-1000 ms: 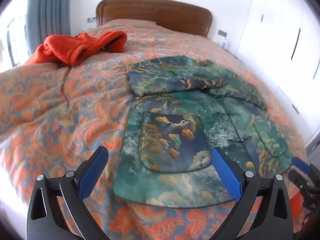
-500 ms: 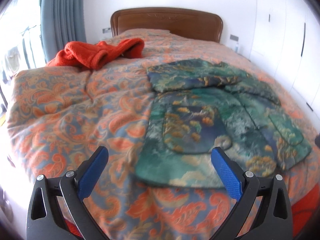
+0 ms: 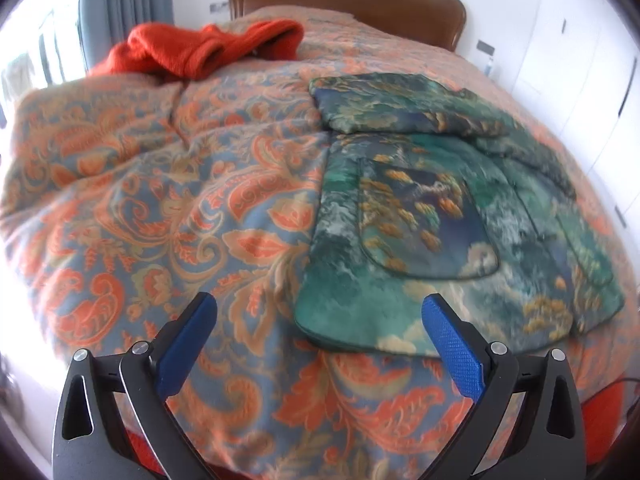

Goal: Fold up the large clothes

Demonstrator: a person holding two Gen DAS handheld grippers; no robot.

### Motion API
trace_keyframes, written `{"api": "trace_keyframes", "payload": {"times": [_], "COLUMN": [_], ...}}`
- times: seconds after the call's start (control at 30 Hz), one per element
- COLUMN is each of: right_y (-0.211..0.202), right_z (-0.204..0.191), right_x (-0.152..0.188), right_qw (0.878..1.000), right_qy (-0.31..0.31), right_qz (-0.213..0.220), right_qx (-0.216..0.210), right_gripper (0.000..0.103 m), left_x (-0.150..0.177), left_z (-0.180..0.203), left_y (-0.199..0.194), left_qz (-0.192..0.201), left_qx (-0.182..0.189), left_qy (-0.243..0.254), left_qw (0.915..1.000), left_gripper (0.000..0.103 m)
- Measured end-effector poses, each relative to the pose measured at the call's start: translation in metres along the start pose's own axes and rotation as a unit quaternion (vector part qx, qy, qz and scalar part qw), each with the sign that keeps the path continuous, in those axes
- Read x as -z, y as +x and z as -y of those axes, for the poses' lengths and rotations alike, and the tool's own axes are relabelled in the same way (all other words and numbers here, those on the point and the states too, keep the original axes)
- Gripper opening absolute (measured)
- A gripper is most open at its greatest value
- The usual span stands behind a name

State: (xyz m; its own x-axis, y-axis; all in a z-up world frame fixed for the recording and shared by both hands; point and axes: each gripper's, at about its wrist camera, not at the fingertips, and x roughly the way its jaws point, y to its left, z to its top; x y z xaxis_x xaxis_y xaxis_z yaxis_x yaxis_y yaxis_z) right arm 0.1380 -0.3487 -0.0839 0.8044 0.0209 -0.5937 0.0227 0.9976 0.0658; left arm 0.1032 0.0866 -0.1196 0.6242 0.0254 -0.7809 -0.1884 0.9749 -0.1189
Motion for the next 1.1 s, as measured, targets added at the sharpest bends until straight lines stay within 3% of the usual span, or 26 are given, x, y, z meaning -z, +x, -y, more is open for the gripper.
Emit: {"api": "trace_keyframes", "payload": {"times": [0.1,0.27,0.37,0.5,0.53,0.57,0.6,0.63,0.67,0.73,0.83,1.1], "right_y": [0.007,0.062,0.106,0.147,0.155,0.162,0.165,0.166,0.165,0.158,0.142,0.11], "right_z": [0.035,0.093,0.115,0.108,0.104,0.099,0.094,0.09,0.086,0.08,0.07,0.058], "right_x": [-0.01,-0.024,-0.023,-0.015,-0.013,-0.01,-0.009,-0.009,-0.011,-0.017,-0.028,-0.049], "right_qw": [1.0,0.994,0.982,0.961,0.955,0.95,0.948,0.946,0.945,0.945,0.949,0.956], "right_qy": [-0.003,0.016,0.051,0.058,0.059,0.057,0.052,0.048,0.044,0.041,0.028,0.009], "right_qz": [-0.014,-0.102,-0.171,-0.234,-0.25,-0.266,-0.279,-0.284,-0.286,-0.285,-0.273,-0.248], "right_qx": [0.006,-0.027,-0.066,-0.132,-0.15,-0.153,-0.147,-0.147,-0.152,-0.158,-0.155,-0.153], "right_gripper": [0.091,0.091,0.091,0.09,0.087,0.085,0.076,0.061,0.053,0.031,0.022,0.021], "left_x": [-0.009,-0.013,-0.01,-0.01,-0.011,-0.012,-0.013,-0.014,-0.014,-0.017,-0.024,-0.032], "left_z": [-0.009,-0.012,-0.006,-0.003,-0.003,-0.003,-0.003,0.0,0.002,0.008,0.009,0.001], "left_y": [0.023,0.075,0.095,0.103,0.103,0.103,0.102,0.099,0.096,0.085,0.066,0.039], "left_qz": [-0.026,-0.075,-0.092,-0.105,-0.113,-0.118,-0.127,-0.135,-0.136,-0.13,-0.114,-0.091], "left_qx": [0.034,0.054,0.076,0.105,0.11,0.117,0.131,0.141,0.142,0.126,0.123,0.133], "left_qy": [0.007,0.016,0.027,0.019,0.014,0.011,0.009,0.012,0.018,0.036,0.039,0.036], "left_qw": [0.9991,0.9956,0.9925,0.9887,0.9874,0.986,0.9831,0.9807,0.9804,0.9828,0.9851,0.9862], "left_gripper": [0.102,0.102,0.103,0.102,0.097,0.08,0.07,0.052,0.03,0.017,0.014,0.012]}}
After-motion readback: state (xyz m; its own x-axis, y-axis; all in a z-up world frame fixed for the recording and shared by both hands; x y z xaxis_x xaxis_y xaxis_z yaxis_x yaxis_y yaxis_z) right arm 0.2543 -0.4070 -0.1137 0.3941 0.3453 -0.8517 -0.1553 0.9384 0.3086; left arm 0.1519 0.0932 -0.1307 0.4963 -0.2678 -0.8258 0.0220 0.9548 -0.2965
